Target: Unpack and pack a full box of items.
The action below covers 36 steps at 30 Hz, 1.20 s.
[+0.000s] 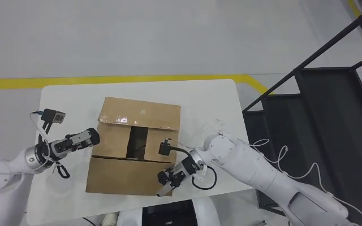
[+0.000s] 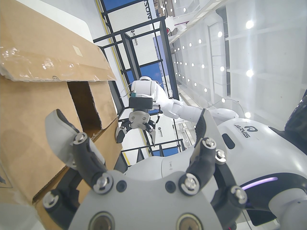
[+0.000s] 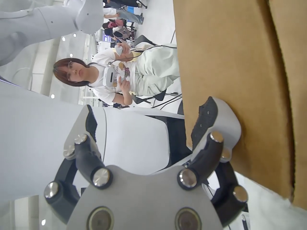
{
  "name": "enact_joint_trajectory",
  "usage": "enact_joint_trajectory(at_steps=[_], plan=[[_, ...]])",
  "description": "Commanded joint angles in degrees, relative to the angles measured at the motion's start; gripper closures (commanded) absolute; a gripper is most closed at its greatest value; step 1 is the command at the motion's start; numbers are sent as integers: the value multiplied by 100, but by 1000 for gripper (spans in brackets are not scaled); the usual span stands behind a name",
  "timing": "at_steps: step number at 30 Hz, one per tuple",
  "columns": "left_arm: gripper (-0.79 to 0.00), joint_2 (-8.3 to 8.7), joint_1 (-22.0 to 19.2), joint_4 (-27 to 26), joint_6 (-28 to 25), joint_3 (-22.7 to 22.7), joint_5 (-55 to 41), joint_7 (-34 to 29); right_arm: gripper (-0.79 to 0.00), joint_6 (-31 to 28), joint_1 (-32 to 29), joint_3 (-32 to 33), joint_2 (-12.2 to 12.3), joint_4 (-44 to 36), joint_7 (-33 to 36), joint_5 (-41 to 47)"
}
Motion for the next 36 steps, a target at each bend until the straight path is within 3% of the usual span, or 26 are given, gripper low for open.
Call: enact_joint_trajectory(at_steps=[1, 16, 23, 25, 31, 36], plan=[[-785, 0, 0, 0, 0, 0, 0, 0, -785, 235, -105, 42, 41, -223, -281, -587], [-785, 0, 0, 0, 0, 0, 0, 0, -785, 1328, -553, 202, 132, -853, -1722, -2585], [-785, 0, 0, 0, 0, 0, 0, 0, -785, 1514, -741, 525, 222, -981, -1806, -2643], [-785, 0, 0, 0, 0, 0, 0, 0, -785, 1446, -818, 591, 252, -1057, -1621, -2467], [-785, 0, 0, 0, 0, 0, 0, 0, -785, 828, -908, 965, 348, -1054, -634, -772], [-785, 0, 0, 0, 0, 0, 0, 0, -785, 592, -826, 1440, 371, -780, -809, 356]])
